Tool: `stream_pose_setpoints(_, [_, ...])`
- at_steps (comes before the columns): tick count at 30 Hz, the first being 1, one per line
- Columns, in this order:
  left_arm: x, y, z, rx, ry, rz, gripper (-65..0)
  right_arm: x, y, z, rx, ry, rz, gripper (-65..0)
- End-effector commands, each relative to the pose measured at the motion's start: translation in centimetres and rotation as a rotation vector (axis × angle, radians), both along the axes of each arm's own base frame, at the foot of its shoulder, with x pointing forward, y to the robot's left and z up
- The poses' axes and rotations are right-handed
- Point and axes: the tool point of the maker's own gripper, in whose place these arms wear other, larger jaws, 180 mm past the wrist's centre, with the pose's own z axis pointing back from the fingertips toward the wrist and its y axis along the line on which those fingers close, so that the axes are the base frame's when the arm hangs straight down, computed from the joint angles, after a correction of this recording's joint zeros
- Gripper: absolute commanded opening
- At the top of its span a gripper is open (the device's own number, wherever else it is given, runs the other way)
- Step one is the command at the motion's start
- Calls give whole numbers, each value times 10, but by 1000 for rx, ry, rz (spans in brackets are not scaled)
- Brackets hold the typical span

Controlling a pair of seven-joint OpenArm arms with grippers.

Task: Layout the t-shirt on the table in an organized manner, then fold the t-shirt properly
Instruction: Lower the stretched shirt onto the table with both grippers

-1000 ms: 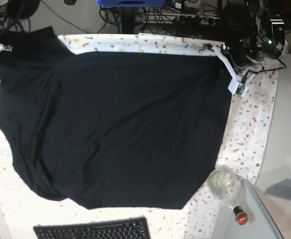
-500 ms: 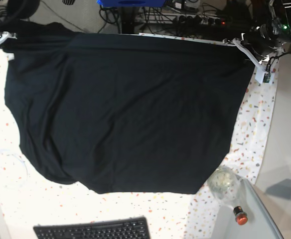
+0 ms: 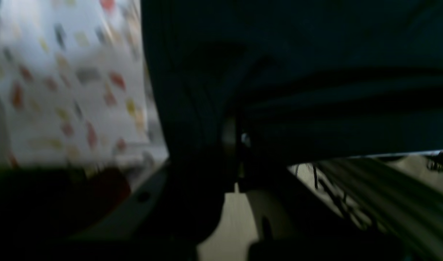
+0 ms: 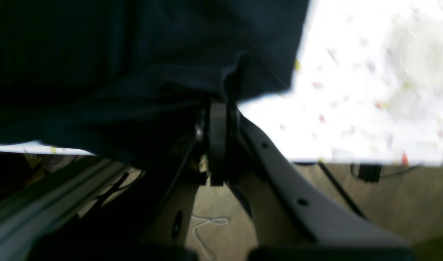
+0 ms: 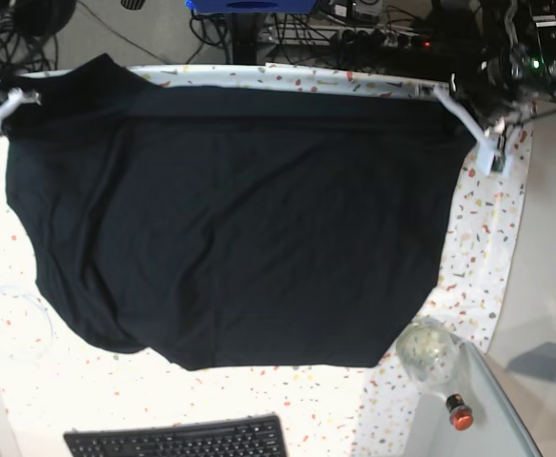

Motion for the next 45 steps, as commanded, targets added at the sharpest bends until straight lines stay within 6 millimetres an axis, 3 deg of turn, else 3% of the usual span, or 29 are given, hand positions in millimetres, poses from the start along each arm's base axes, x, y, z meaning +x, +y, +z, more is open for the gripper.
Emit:
stream_pose_setpoints(1, [13,2,10,9,-46,-1,-650,18,-1,12,-5,-61,-6,-650])
stream_pose_setpoints(6, [57,3,17,-12,-22,19,-650,75,15,34,30,-174,12,-650])
stream_pose_setpoints(10, [88,7,5,-62,-11,61,-650,114,30,27,104,-173,55,-650])
stream_pose_setpoints(13, [98,9,-9,-101,21,92,-650,138,36,15,173,-165,30,-650])
stream_pose_setpoints(18, [107,11,-15,-123,32,109,-650,168,50,15,219,-262,39,-650])
stream_pose_setpoints(24, [116,12,-12,-129,21,116,-650,192,66,8,252,-251,94,-650])
stream_pose_setpoints(29, [126,22,-13,-85,-17,130,-650,202,53,4,263,-281,1,-650])
stream_pose_setpoints(35, [123,26,-27,-1,3,140,-650,209,50,11,258,-311,-1,-650])
stream_pose_setpoints(39, [126,23,-27,-4,-15,140,-650,217,54,17,259,-325,16,-650])
stream_pose_setpoints(45, [138,10,-27,-12,-16,101,-650,229,71,8,277,-310,60,-650])
